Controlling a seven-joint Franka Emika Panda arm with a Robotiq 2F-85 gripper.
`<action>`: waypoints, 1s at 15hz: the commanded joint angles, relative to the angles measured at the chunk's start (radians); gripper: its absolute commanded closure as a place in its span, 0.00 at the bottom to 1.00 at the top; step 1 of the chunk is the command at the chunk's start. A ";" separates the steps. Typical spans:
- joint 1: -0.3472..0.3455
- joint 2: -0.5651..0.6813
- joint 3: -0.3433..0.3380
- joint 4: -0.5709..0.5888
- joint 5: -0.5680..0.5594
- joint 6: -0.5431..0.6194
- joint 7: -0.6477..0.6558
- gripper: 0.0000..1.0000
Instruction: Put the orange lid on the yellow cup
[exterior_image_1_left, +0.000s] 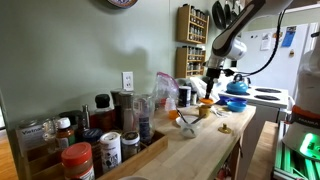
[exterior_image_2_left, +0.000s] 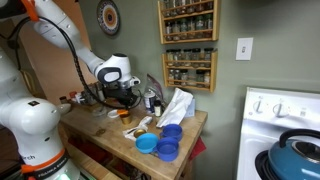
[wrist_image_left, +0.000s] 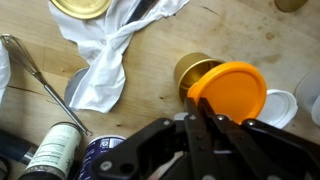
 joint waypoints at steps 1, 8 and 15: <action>-0.002 0.037 0.015 0.000 0.042 0.033 -0.025 0.98; -0.013 0.090 0.025 0.015 0.080 0.073 -0.041 0.98; -0.022 0.118 0.040 0.020 0.114 0.090 -0.087 0.98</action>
